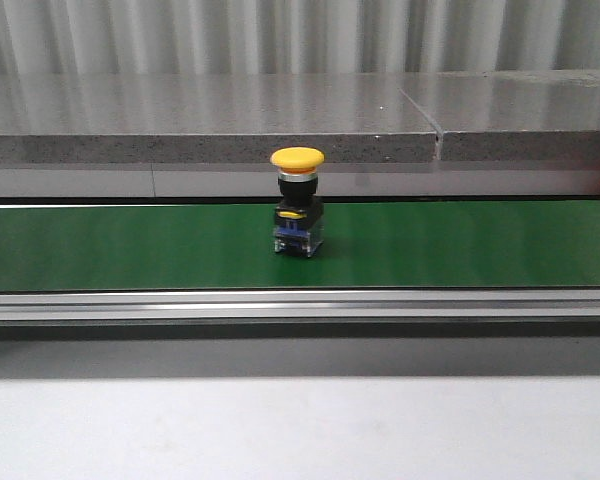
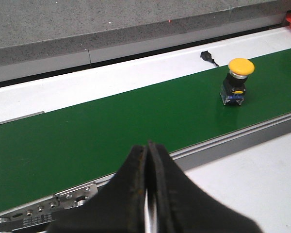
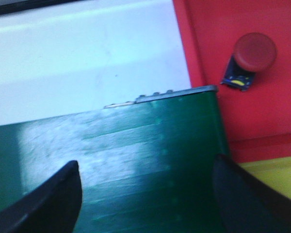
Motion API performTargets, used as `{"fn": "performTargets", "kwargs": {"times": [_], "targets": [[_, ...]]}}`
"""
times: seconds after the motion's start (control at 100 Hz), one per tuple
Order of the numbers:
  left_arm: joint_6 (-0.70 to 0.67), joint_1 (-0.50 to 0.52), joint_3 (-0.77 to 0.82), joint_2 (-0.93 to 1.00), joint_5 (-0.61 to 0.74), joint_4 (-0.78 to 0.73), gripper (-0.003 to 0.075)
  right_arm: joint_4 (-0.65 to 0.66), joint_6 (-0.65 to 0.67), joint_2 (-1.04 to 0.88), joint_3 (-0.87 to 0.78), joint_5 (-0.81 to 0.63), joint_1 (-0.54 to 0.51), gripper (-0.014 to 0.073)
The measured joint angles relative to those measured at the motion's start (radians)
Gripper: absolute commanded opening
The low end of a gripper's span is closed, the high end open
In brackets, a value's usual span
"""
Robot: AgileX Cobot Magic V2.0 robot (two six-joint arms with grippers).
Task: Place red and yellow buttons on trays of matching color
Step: 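Lower the right gripper onto the arriving yellow button and grasp it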
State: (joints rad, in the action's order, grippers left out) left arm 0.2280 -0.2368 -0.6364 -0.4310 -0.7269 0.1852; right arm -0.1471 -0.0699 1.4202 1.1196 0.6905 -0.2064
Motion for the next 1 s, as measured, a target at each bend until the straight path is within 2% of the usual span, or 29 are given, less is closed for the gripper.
{"fn": "performTargets", "kwargs": {"times": [0.19,0.44,0.64,0.8,1.0], "targets": [[0.0,0.0,0.0,0.0,0.0,0.0,-0.0021,-0.006,0.0,-0.088,-0.031,0.019,0.134,0.0564],[0.0,0.0,0.0,0.0,0.0,0.0,-0.0021,-0.008,-0.002,-0.095,-0.03,0.108,0.317,0.0563],[0.0,0.0,0.0,0.0,0.0,0.0,-0.0021,-0.036,-0.092,-0.059,0.025,0.213,0.441,0.0561],[0.0,0.0,0.0,0.0,0.0,0.0,-0.0021,-0.065,-0.215,0.009,0.068,0.287,0.495,0.0561],[0.0,0.0,0.0,0.0,0.0,0.0,-0.0021,-0.1,-0.308,0.115,0.125,0.312,0.5,0.0561]]}}
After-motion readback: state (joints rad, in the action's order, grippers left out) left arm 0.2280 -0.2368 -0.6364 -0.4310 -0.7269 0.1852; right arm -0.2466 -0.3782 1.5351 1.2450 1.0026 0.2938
